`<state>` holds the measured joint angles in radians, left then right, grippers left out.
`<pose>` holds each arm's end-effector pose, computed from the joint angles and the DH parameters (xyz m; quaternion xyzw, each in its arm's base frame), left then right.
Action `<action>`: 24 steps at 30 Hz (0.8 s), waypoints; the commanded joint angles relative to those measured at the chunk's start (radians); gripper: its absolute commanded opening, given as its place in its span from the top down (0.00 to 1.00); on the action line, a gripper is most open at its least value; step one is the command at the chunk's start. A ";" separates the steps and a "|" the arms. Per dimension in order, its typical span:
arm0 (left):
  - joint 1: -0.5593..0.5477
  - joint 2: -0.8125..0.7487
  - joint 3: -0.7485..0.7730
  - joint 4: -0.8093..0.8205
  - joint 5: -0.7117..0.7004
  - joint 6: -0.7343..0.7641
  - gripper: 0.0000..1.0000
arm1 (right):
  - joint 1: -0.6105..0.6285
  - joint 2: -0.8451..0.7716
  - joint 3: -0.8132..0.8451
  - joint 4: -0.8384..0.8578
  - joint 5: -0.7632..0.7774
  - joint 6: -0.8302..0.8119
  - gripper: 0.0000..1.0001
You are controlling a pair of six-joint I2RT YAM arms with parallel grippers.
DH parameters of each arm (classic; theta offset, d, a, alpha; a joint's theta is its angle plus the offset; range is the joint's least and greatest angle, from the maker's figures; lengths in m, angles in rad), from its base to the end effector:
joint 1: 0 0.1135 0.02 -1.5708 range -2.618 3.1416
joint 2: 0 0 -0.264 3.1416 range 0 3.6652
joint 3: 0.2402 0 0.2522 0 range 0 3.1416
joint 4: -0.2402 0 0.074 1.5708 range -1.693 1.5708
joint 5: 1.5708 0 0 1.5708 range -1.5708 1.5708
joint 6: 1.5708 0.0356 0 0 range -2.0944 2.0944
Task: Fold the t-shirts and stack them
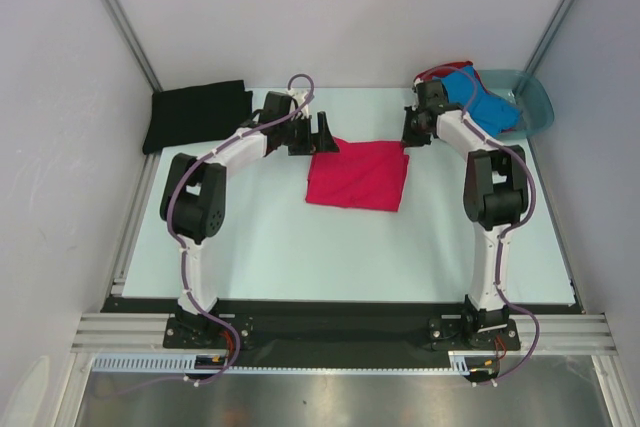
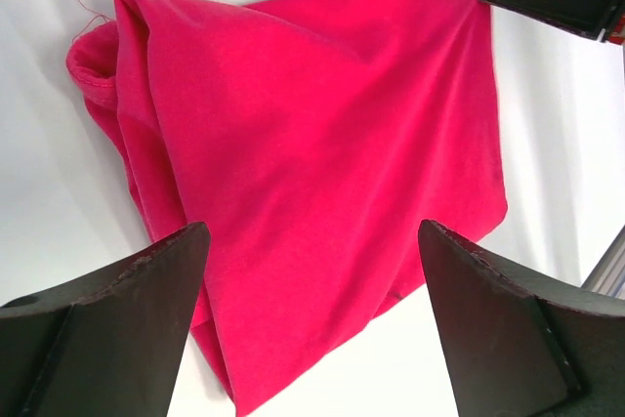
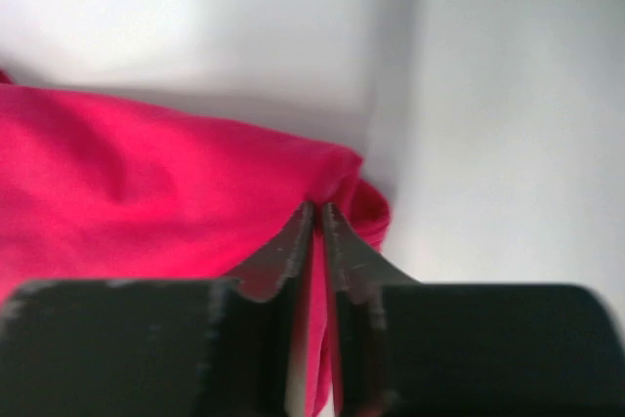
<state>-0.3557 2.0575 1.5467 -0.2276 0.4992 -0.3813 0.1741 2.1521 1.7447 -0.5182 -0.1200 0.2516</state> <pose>0.4293 -0.1777 0.2086 0.0885 0.8875 -0.3519 0.2841 0.4714 0.0872 0.2048 0.0177 0.9467 0.1224 0.2973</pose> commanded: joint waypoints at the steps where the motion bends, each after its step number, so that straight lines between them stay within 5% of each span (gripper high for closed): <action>1: 0.003 -0.002 0.016 0.016 -0.011 0.025 0.06 | -0.010 0.028 0.052 -0.019 0.059 -0.020 0.85; 4: 0.001 -0.010 0.004 0.031 -0.019 0.021 0.05 | -0.010 0.034 0.050 -0.019 0.065 -0.014 0.80; 5: 0.003 -0.013 0.003 0.034 -0.021 0.019 0.05 | -0.008 0.032 0.047 -0.022 0.069 -0.015 0.64; 6: 0.001 -0.019 -0.002 0.039 -0.022 0.019 0.05 | -0.007 0.029 0.042 -0.017 0.072 -0.017 0.62; 14: 0.000 -0.039 0.053 0.128 0.031 0.030 0.04 | 0.004 -0.176 -0.088 0.052 0.111 -0.015 0.53; 24: 0.000 0.193 0.337 -0.087 -0.229 0.081 0.18 | 0.038 -0.350 -0.177 0.040 0.092 -0.026 0.50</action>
<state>-0.3565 2.1883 1.8095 -0.2279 0.3672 -0.3485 0.2008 1.8519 1.5841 -0.4927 -0.0307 0.2417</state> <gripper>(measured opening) 0.833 0.500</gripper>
